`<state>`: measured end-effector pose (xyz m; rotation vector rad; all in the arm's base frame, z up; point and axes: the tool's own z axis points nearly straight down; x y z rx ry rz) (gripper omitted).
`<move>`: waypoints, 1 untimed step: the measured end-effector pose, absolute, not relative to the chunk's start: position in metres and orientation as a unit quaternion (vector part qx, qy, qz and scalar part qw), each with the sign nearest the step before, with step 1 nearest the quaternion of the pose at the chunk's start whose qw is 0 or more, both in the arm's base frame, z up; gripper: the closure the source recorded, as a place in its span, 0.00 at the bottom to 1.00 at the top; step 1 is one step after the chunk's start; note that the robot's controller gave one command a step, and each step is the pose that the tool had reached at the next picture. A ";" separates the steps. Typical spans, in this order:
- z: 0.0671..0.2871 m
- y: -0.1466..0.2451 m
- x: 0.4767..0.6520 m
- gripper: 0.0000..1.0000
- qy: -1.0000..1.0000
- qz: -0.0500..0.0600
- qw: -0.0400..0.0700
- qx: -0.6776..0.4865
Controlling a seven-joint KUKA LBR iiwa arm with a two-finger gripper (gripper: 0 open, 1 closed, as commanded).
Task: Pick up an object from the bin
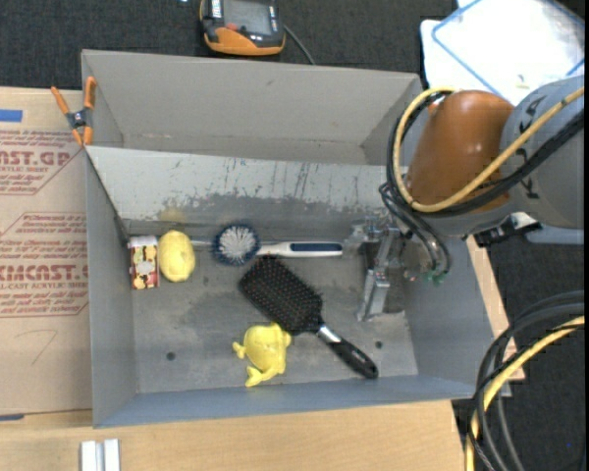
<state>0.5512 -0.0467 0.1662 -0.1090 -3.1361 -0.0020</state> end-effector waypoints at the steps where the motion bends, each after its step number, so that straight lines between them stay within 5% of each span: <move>1: 0.203 -0.058 0.554 0.00 -1.000 0.001 -0.011 -0.023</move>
Offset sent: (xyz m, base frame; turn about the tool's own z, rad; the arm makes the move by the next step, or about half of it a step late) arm -0.0168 0.0468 -0.0956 -0.0163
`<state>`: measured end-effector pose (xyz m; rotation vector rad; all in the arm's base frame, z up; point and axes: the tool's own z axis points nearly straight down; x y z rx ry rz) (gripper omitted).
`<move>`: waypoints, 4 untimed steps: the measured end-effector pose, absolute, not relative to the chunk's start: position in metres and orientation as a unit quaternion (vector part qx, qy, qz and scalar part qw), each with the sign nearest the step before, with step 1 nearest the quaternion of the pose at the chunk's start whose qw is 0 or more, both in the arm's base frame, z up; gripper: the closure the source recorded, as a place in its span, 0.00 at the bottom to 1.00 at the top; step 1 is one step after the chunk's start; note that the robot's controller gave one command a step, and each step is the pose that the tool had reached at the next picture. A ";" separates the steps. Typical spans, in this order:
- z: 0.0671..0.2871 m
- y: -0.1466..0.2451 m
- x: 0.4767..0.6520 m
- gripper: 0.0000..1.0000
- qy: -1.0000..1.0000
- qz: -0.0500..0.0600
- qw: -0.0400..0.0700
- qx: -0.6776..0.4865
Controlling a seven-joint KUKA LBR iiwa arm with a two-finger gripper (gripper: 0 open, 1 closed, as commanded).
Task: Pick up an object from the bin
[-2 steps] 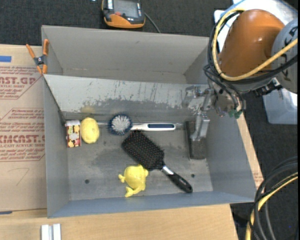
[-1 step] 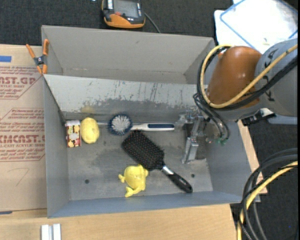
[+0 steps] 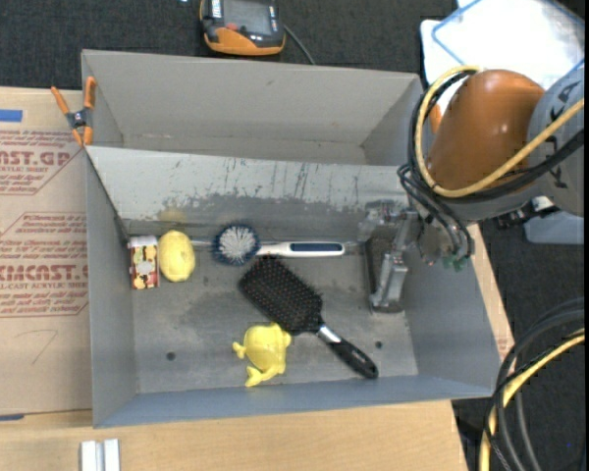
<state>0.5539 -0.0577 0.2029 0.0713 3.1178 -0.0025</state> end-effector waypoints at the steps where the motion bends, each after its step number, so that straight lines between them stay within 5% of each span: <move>1: 0.099 -0.012 0.539 0.00 1.000 0.001 0.006 0.026; 2: 0.083 -0.038 0.526 1.00 0.994 0.000 0.016 0.109; 3: 0.083 -0.038 0.526 1.00 0.994 0.000 0.016 0.109; 4: 0.110 -0.036 0.522 1.00 0.994 0.000 0.010 0.107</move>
Offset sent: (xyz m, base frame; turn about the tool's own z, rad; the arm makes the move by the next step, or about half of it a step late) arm -0.0278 0.0195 -0.1191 0.1738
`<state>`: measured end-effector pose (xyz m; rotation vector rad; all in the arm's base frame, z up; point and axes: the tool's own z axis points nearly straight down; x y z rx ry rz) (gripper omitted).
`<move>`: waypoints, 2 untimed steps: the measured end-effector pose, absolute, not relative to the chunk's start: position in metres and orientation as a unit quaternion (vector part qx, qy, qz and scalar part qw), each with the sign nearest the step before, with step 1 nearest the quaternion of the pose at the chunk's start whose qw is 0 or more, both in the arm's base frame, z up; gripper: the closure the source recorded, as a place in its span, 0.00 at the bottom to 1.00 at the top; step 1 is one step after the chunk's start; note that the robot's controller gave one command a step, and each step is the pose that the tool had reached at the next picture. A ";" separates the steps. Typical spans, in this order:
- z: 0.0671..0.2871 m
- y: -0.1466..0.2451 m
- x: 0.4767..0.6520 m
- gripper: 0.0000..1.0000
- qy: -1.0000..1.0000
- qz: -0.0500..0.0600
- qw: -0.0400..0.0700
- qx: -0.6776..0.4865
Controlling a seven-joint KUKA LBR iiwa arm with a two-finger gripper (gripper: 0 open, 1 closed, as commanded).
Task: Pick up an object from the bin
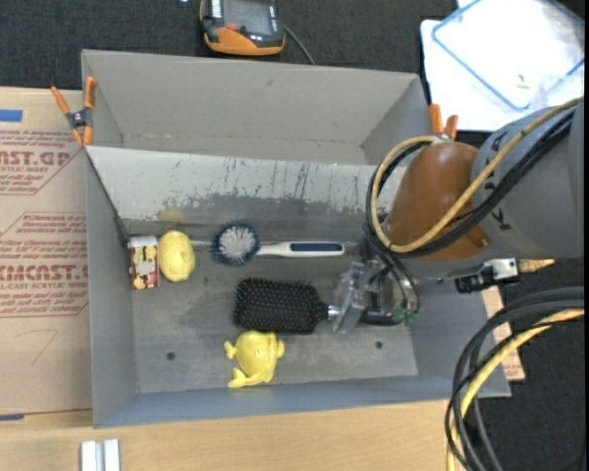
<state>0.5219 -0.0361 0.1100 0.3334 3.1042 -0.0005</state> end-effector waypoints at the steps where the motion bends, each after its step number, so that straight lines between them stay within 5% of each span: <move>1: 0.134 -0.037 0.523 1.00 0.997 -0.001 0.017 0.073; 2: 0.210 -0.038 0.538 1.00 0.992 0.000 0.016 0.128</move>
Offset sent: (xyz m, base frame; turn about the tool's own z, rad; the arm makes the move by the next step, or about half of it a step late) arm 0.0209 -0.0024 0.1176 0.0668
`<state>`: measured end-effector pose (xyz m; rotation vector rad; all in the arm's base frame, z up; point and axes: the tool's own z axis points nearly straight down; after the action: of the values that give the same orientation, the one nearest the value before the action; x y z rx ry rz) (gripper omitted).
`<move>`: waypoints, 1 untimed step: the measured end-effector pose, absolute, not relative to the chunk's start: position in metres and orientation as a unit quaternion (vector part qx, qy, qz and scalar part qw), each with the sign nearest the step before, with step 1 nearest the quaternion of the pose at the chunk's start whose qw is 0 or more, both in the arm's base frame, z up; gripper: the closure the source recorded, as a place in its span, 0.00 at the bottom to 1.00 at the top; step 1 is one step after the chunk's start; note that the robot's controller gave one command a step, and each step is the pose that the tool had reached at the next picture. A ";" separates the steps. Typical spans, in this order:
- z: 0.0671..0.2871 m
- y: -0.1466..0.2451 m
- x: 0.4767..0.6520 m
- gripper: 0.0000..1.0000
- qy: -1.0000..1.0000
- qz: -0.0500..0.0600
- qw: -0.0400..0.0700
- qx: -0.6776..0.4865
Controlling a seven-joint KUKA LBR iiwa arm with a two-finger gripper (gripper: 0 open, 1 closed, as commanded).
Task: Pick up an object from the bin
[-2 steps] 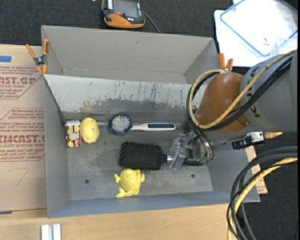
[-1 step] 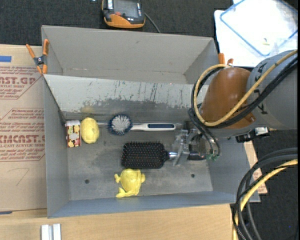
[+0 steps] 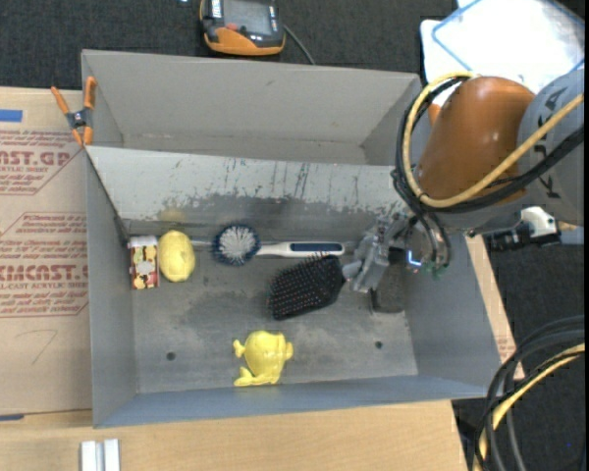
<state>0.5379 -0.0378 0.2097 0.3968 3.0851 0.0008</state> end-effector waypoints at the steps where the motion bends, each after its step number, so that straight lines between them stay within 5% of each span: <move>1: 0.114 -0.017 0.526 1.00 0.998 -0.001 0.015 0.062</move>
Offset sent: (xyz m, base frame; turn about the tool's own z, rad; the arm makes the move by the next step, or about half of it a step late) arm 0.0266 0.0258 -0.0912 0.0468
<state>0.5258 -0.0171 0.1145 0.1934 3.1056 -0.0024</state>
